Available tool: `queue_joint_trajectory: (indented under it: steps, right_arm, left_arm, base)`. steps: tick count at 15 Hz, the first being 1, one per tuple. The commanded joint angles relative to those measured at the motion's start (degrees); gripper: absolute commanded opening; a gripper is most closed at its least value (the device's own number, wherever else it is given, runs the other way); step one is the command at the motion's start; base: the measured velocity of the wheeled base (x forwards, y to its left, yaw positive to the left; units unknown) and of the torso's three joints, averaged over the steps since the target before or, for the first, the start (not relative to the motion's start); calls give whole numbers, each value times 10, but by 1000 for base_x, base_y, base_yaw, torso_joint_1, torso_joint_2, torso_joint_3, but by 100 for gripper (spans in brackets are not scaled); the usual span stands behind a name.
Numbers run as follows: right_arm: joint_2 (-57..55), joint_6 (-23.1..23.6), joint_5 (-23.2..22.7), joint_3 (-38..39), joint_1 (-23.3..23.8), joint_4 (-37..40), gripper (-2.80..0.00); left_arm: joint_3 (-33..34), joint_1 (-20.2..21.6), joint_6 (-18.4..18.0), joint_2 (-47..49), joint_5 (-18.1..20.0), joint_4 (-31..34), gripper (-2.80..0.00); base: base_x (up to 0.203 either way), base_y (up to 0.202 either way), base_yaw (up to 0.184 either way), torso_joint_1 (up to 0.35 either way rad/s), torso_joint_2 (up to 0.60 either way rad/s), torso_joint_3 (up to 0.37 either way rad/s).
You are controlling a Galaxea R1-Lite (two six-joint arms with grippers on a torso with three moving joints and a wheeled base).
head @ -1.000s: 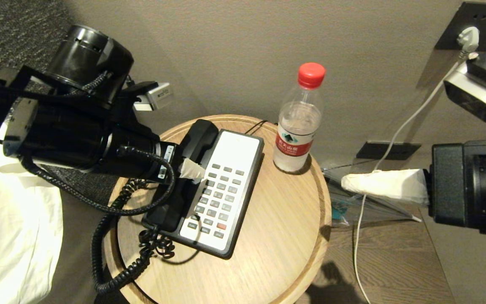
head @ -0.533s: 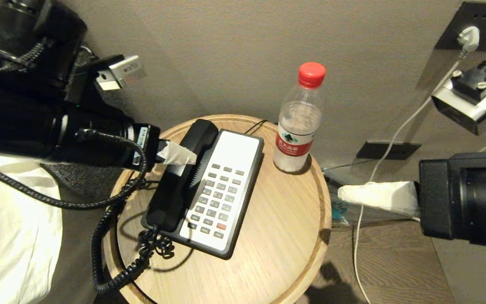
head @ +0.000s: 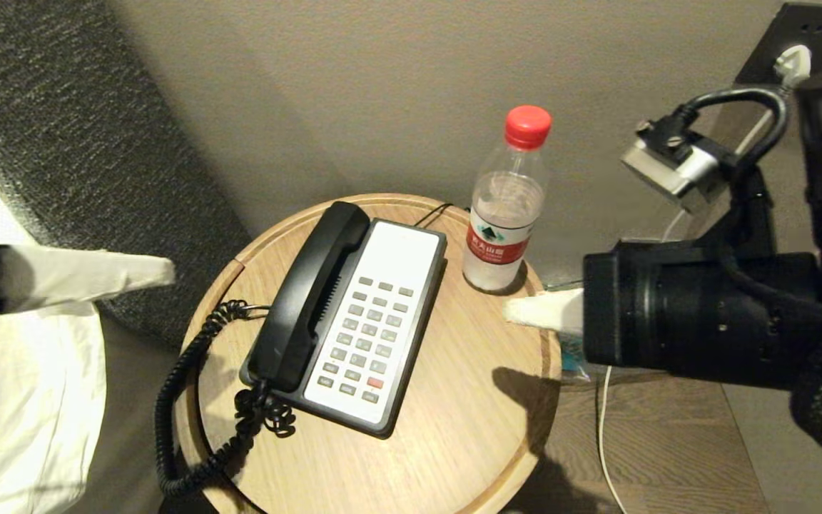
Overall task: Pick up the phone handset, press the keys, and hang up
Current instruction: End the call using the dial pad
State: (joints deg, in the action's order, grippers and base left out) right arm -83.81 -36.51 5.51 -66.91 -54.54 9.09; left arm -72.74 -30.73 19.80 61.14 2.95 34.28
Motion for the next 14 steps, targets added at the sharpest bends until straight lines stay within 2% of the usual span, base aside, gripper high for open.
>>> queue_joint_trajectory:
  steps: [1,2,4,8,11,14]
  right_arm:
    - [-56,50,0,-17,-17,0,-280]
    - [-72,70,0,-25,-24,0,-280]
    - [-100,76,4,-41,-40,0,-280]
    - [-137,61,-2,-52,-88,-1,-280]
    - [-157,57,-22,-57,-97,-2,-280]
    - [-181,61,-18,-62,-95,-3,-280]
  left_arm:
    - [19,1,37,-93,-1,3,-280]
    - [26,1,48,-112,-2,3,-280]
    - [42,2,59,-138,-5,2,-280]
    - [97,4,67,-202,-6,2,-280]
    - [106,7,67,-213,-6,1,-280]
    - [109,8,82,-213,-5,-3,-280]
  base:
    - [0,0,0,0,0,0]
    - [0,0,0,0,0,0]
    - [0,0,0,0,0,0]
    - [0,0,0,0,0,0]
    - [0,0,0,0,0,0]
    - [0,0,0,0,0,0]
